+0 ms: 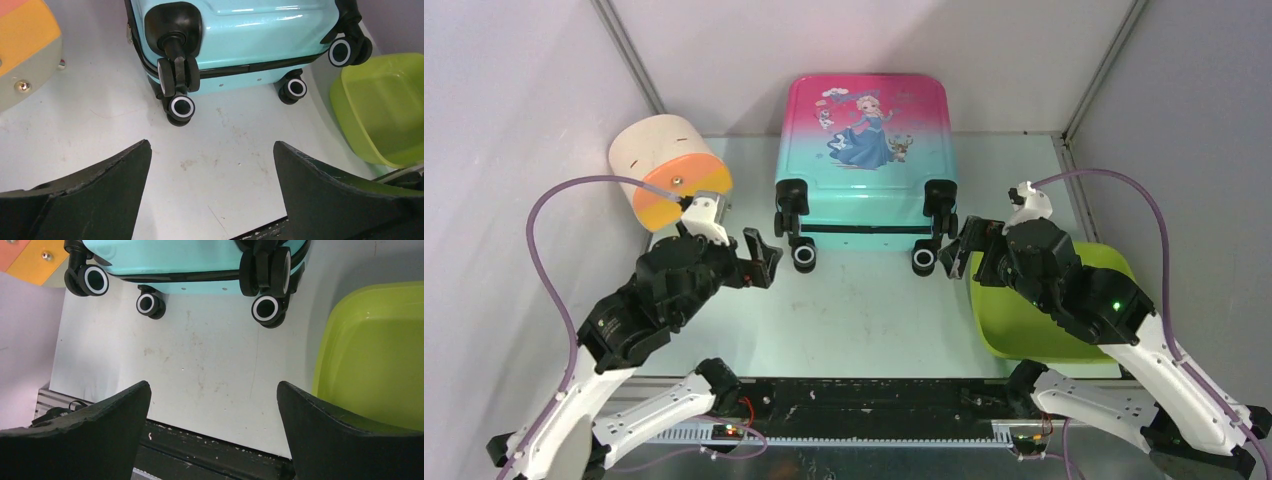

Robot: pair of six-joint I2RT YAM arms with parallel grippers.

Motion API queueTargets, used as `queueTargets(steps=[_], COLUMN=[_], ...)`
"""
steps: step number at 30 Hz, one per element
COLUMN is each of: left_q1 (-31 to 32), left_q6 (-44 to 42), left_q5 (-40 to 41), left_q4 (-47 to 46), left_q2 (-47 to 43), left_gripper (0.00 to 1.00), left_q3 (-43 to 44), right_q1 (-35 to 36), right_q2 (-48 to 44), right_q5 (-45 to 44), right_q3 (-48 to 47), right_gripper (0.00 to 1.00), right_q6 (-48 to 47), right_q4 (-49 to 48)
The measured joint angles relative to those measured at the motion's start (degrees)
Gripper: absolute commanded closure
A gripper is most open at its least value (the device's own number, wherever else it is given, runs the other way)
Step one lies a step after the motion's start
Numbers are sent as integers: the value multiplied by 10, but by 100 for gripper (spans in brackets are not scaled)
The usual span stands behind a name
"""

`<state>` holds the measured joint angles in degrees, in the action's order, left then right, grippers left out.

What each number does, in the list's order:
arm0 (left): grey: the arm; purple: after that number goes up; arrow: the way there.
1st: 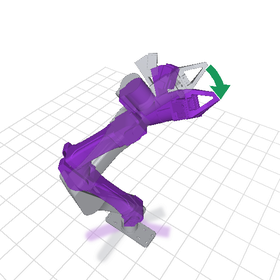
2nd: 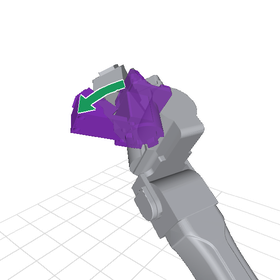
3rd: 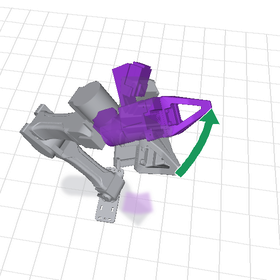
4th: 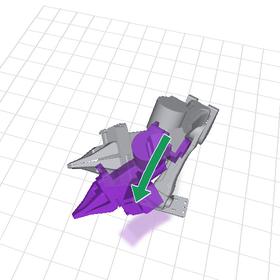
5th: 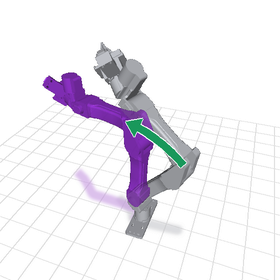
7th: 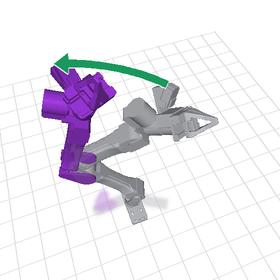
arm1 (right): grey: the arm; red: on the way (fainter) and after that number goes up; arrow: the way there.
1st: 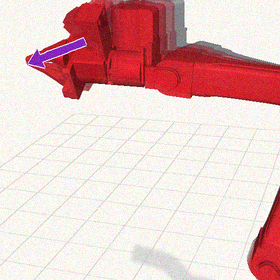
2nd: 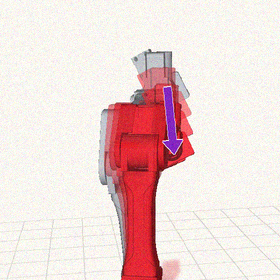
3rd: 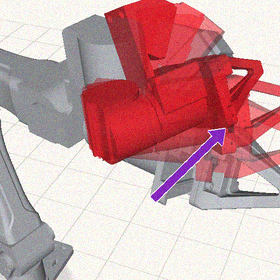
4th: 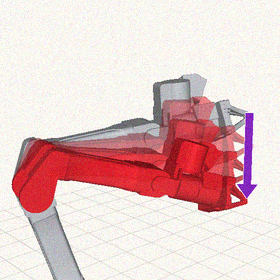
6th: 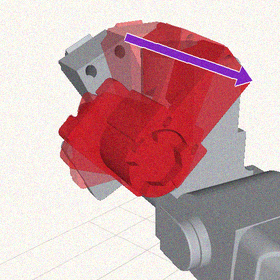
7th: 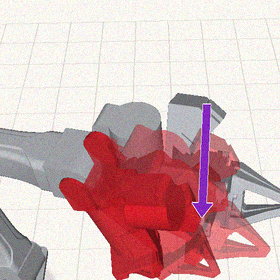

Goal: Open, take out, and arrange the luggage

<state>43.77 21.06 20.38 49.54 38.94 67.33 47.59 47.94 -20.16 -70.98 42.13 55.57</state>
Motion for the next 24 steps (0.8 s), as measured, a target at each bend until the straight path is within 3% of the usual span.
queueTargets(steps=[13, 19, 24], left_q1=[-6, -90, -104], left_q6=[0, -1, -7], left_q5=[55, 49, 18], left_q4=[-9, -53, -114], left_q2=[16, 74, 141], left_gripper=[0, 0, 0], left_q3=[-62, -65, -53], right_q1=[-1, -1, -1], right_q2=[-21, -34, -34], right_q5=[4, 5, 9], right_q3=[14, 30, 30], right_gripper=[0, 1, 3], right_q6=[0, 0, 0], right_q4=[-18, -26, -27])
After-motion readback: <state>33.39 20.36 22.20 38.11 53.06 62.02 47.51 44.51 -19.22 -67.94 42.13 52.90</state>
